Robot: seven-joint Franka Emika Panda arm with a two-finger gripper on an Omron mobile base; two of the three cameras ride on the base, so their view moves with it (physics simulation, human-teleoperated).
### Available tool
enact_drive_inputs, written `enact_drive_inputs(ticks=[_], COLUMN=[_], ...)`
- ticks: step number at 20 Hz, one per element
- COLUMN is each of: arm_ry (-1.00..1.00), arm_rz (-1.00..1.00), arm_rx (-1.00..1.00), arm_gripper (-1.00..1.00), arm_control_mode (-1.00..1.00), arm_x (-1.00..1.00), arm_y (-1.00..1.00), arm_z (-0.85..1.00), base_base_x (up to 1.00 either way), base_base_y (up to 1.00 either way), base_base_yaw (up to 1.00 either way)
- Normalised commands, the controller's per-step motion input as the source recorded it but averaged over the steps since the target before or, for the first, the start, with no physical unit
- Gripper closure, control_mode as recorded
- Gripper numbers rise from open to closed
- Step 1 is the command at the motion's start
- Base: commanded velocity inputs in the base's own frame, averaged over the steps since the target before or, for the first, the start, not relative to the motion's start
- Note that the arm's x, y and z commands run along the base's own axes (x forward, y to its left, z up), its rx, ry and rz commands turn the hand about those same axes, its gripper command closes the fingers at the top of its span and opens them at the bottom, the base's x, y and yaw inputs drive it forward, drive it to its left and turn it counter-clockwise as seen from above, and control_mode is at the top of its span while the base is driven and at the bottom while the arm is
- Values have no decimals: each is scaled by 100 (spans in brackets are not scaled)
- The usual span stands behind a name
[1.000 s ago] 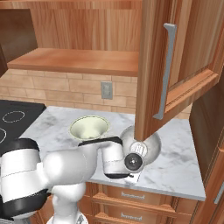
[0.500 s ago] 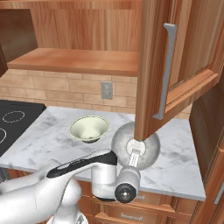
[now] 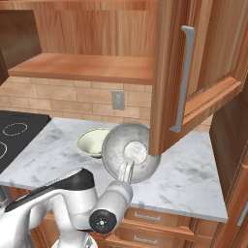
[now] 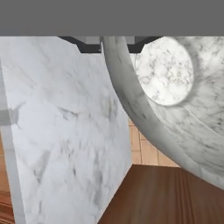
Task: Open the cabinet. Pick the bowls from the counter and place them in the cabinet. Then close the cabinet.
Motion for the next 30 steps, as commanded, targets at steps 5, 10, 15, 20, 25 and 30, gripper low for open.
enact_drive_inputs(ticks=[5,10,15,20,25,30], arm_ry=[0,-2,0,0,0,9], arm_rz=[-11,-9,-7,-5,-4,-3], arm_rx=[-2,-1,0,-1,-2,-2], arm_gripper=[100,100,100,100,100,100], arm_control_mode=[-100,-100,-100,-100,-100,-100], arm_x=[-37,-38,-28,-38,-31,-15], arm_y=[13,0,0,0,1,1], arm_z=[84,100,100,92,91,84], base_base_x=[0,0,0,0,0,0], base_base_y=[0,0,0,0,0,0], base_base_yaw=[0,0,0,0,0,0])
